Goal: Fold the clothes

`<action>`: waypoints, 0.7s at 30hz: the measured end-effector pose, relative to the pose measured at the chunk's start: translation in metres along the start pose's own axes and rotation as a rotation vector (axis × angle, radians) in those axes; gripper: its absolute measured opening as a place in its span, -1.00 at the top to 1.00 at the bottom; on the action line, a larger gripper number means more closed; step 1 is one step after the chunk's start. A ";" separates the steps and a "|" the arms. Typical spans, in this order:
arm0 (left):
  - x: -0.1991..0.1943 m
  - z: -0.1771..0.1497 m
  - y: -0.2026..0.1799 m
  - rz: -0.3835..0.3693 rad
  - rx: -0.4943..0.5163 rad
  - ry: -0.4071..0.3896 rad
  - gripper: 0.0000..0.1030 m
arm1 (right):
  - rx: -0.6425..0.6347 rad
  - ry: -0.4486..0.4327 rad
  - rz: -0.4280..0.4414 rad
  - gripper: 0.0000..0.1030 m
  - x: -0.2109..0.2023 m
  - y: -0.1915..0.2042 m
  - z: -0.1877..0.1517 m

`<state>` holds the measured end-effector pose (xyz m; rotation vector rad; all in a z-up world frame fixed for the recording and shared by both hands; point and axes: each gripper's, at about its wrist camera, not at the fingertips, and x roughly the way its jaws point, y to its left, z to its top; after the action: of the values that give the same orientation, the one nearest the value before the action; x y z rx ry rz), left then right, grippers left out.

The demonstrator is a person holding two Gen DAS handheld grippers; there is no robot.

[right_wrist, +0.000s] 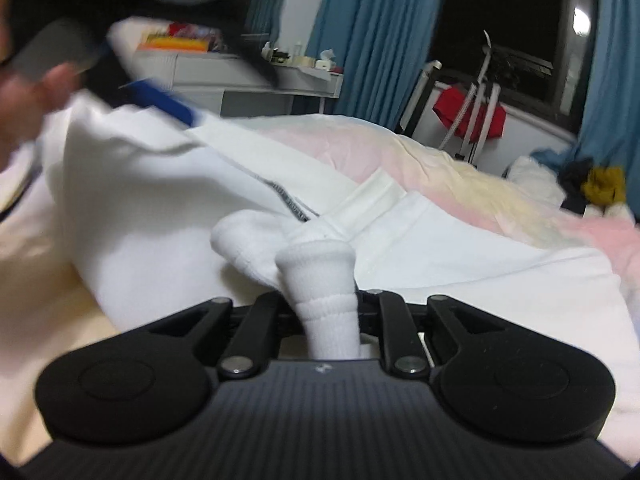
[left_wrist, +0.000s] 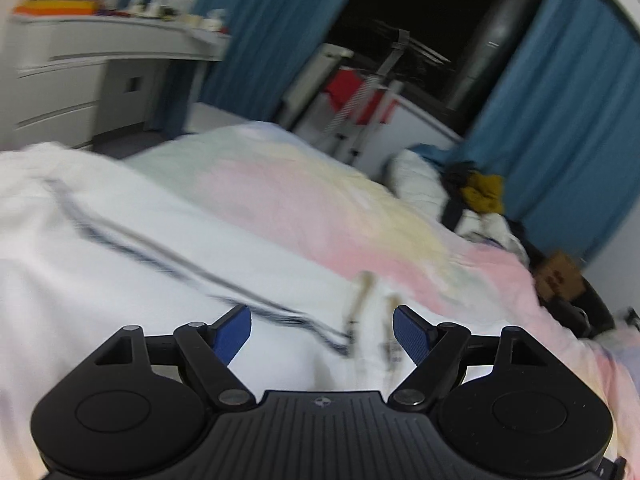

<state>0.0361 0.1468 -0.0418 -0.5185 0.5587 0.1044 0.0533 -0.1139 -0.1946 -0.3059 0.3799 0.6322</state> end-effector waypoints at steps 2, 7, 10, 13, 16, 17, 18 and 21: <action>-0.022 0.004 0.024 0.043 -0.052 -0.013 -0.56 | 0.034 0.003 0.014 0.65 -0.003 -0.003 0.001; -0.074 0.012 0.082 0.167 -0.183 -0.033 -0.57 | 0.063 0.013 0.027 0.42 -0.003 -0.009 0.004; -0.095 0.013 0.114 0.160 -0.300 -0.060 -0.63 | 0.092 0.019 0.046 -0.21 -0.005 -0.013 0.007; -0.098 0.012 0.132 0.144 -0.372 -0.065 -0.66 | 0.121 0.019 0.106 -0.64 -0.012 -0.017 0.009; -0.094 0.011 0.144 0.130 -0.427 -0.059 -0.66 | 0.162 0.001 0.124 -0.64 -0.026 -0.021 0.014; -0.093 0.011 0.148 0.127 -0.444 -0.058 -0.66 | 0.188 -0.010 0.126 -0.64 -0.032 -0.025 0.016; -0.092 0.011 0.151 0.133 -0.451 -0.064 -0.66 | 0.221 -0.021 0.123 -0.64 -0.038 -0.030 0.019; -0.097 0.006 0.160 0.156 -0.464 -0.081 -0.66 | 0.322 -0.039 0.090 -0.64 -0.053 -0.051 0.026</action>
<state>-0.0798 0.2928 -0.0566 -0.9168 0.4955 0.4083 0.0519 -0.1698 -0.1406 0.0311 0.4529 0.6526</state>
